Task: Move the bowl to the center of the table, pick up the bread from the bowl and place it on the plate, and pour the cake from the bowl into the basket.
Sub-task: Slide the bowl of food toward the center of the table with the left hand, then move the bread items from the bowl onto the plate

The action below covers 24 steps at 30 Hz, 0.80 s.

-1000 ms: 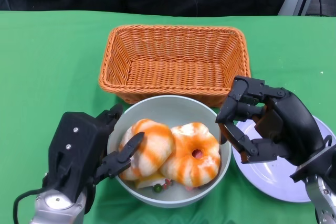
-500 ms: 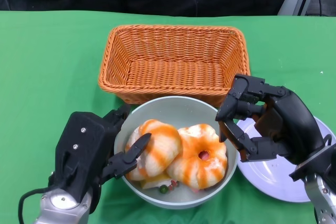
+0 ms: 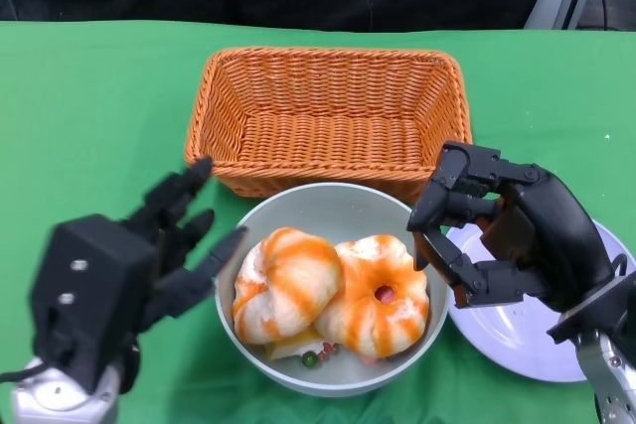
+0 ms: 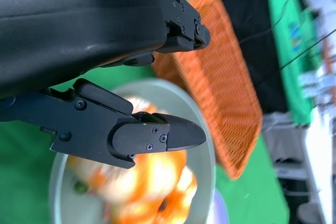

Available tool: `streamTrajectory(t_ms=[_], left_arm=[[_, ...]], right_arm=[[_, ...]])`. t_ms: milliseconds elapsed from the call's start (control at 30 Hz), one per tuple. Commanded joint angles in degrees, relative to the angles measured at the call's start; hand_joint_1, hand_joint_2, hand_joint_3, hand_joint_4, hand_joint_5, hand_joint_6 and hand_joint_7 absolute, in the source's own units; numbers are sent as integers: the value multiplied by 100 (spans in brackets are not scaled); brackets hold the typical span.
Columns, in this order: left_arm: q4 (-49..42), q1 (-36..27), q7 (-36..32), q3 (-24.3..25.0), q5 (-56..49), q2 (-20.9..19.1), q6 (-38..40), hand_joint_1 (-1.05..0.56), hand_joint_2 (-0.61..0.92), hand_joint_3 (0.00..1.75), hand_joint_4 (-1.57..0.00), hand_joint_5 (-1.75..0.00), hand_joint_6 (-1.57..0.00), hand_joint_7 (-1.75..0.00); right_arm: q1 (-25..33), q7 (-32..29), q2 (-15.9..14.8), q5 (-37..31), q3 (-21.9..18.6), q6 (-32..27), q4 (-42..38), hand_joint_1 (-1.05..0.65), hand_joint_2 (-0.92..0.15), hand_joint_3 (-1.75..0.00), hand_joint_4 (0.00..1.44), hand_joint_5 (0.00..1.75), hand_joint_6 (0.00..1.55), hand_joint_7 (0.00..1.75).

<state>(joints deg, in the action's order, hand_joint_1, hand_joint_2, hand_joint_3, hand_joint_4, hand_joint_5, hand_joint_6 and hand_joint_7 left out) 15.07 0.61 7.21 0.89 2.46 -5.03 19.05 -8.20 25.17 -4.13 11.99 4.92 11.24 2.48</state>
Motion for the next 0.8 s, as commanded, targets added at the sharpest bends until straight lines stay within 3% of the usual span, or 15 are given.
streamTrajectory(t_ms=[33,167,400,433,467,600,700,767,800], left_arm=[[35,-59,-63,273,59,-102,-250,-58,92,31,-35,-8,-30,-5],[-18,-63,-128,441,29,-95,-412,-58,92,29,-41,-10,-35,-6],[-579,-122,-256,713,151,147,-1572,-45,92,19,-58,-12,-53,-7],[-903,-121,-218,816,311,281,-2066,-44,92,18,-58,-12,-54,-6],[-1161,-117,-191,890,438,378,-2457,-31,92,19,-73,-19,-65,-11],[-2091,-16,-190,1048,592,534,-3720,-17,92,21,-92,-28,-82,-17],[-2700,124,-119,1127,688,572,-4500,-7,92,28,-86,-81,-102,-23],[-3001,200,-59,1123,652,509,-4876,-8,92,34,-81,-113,-106,-44],[-3110,228,-41,1118,638,484,-5011,-9,92,34,-80,-119,-106,-49]], right_arm=[[52,9,-67,36,-50,3,19,-18,-48,-106,76,162,70,133],[67,23,-83,24,-55,36,-1,-16,-49,-105,76,160,70,132],[83,75,-103,40,-75,97,-45,-14,-50,-104,76,158,72,129],[105,69,-119,22,-89,107,-44,-14,-50,-104,76,158,72,129],[120,64,-131,8,-99,116,-43,-13,-50,-102,76,155,73,126],[197,38,-202,-53,-106,110,18,-13,-49,-100,74,148,73,115],[254,59,-271,-78,-93,99,107,-16,-49,-94,67,141,71,97],[281,99,-316,-83,-70,104,181,-20,-62,-66,60,134,68,83],[290,107,-331,-89,-61,104,207,-21,-67,-57,59,132,67,79]])
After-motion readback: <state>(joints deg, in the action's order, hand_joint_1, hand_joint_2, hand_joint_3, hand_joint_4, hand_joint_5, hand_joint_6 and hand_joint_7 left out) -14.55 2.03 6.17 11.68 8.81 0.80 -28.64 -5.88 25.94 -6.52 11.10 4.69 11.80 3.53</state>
